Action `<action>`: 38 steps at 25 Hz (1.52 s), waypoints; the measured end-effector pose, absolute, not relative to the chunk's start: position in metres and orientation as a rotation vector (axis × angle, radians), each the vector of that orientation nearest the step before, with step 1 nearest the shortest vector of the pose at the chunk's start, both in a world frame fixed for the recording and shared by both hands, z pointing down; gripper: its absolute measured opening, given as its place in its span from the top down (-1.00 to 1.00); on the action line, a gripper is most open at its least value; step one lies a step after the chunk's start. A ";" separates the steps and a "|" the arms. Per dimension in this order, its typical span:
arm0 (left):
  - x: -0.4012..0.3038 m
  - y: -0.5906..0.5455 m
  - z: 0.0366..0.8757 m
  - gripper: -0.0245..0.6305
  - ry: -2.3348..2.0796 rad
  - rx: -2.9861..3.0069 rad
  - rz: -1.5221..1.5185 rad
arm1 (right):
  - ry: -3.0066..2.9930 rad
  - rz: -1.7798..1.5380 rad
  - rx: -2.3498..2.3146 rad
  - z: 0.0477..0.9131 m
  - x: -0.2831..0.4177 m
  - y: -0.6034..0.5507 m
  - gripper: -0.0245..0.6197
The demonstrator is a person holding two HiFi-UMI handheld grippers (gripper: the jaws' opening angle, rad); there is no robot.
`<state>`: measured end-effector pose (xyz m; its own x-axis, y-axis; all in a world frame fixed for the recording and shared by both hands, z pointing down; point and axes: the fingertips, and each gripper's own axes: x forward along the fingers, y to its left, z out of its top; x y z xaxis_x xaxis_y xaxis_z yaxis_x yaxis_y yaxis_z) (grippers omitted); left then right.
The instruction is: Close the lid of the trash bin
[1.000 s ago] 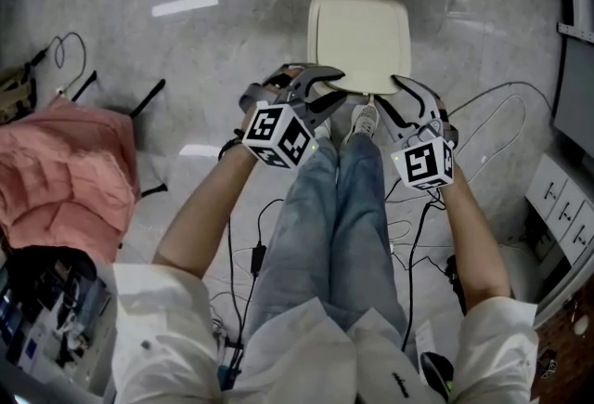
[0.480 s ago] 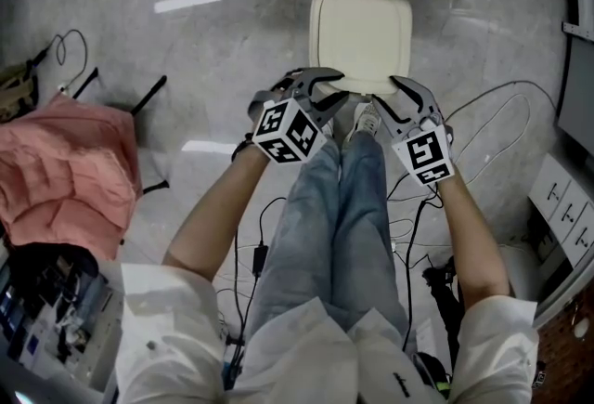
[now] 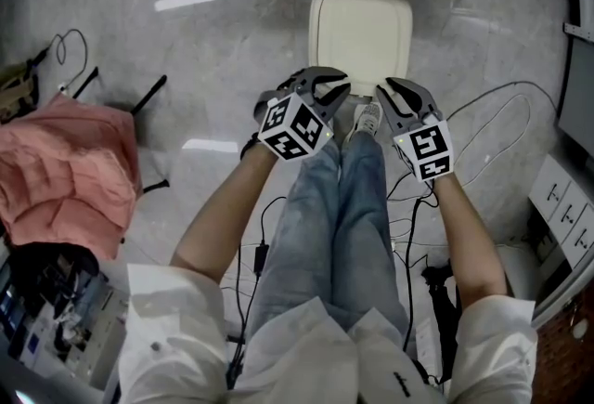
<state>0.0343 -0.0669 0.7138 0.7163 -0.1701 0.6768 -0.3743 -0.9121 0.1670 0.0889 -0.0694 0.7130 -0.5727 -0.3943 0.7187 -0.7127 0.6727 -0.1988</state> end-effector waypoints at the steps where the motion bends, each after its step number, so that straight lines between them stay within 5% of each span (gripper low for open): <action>1: 0.036 -0.067 0.714 0.72 -0.431 2.630 0.997 | -2.231 0.642 0.852 0.713 0.089 -0.069 0.62; 38: 0.051 -0.050 0.753 0.82 -0.597 2.386 1.102 | -2.040 0.820 1.019 0.749 0.093 -0.069 0.87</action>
<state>0.0507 -0.0499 0.7533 0.5888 -0.1967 0.7840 -0.5495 -0.8087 0.2099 0.0930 -0.0694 0.7494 -0.4428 -0.3977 0.8036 -0.8432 0.4894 -0.2224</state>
